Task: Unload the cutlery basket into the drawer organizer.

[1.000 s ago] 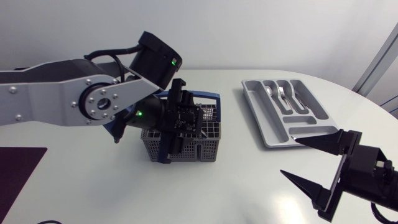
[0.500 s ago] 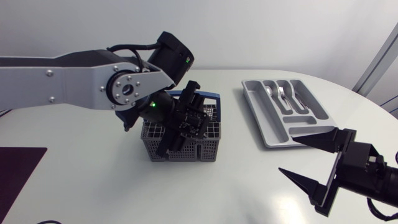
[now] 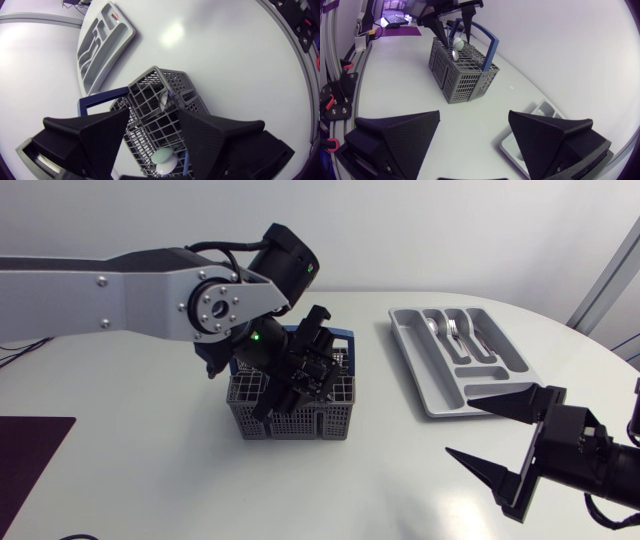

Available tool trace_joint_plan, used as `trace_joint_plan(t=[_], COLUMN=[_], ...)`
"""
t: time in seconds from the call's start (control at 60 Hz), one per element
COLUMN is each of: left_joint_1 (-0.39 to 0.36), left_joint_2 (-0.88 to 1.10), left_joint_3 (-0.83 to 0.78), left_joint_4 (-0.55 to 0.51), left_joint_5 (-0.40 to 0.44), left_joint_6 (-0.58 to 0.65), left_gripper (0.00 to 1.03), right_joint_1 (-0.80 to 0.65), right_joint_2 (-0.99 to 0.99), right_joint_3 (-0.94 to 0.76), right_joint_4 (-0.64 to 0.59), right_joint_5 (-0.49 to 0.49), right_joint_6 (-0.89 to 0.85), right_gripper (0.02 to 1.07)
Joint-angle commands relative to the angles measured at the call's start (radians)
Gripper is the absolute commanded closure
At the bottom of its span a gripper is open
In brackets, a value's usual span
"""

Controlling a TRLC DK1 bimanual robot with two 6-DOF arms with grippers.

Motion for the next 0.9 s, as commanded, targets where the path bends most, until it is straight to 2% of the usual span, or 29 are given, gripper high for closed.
trace_joint_plan(t=[0.0, 0.25, 0.3, 0.517, 0.7, 0.883], left_joint_1=[0.011, 0.006, 0.005, 0.005, 0.002, 0.0], left_joint_2=[0.037, 0.063, 0.069, 0.084, 0.088, 0.1], left_joint_3=[0.033, 0.045, 0.047, 0.058, 0.067, 0.068], left_joint_4=[-0.019, -0.022, -0.021, -0.021, -0.021, -0.021], left_joint_5=[0.012, 0.012, 0.012, 0.012, 0.012, 0.012], left_joint_6=[0.049, 0.055, 0.057, 0.061, 0.06, 0.06], left_gripper=[0.39, 0.39, 0.43, 0.44, 0.66, 0.66], right_joint_1=[0.005, 0.005, 0.005, 0.004, -0.001, -0.005], right_joint_2=[0.013, 0.027, 0.027, 0.029, 0.032, 0.032], right_joint_3=[-0.019, -0.021, -0.021, -0.024, -0.027, -0.028], right_joint_4=[0.017, 0.029, 0.029, 0.031, 0.029, 0.029], right_joint_5=[-0.003, -0.003, -0.003, -0.003, -0.003, -0.003], right_joint_6=[-0.013, -0.016, -0.016, -0.025, -0.033, -0.037], right_gripper=[0.08, 0.08, 0.08, 0.08, 0.08, 0.08])
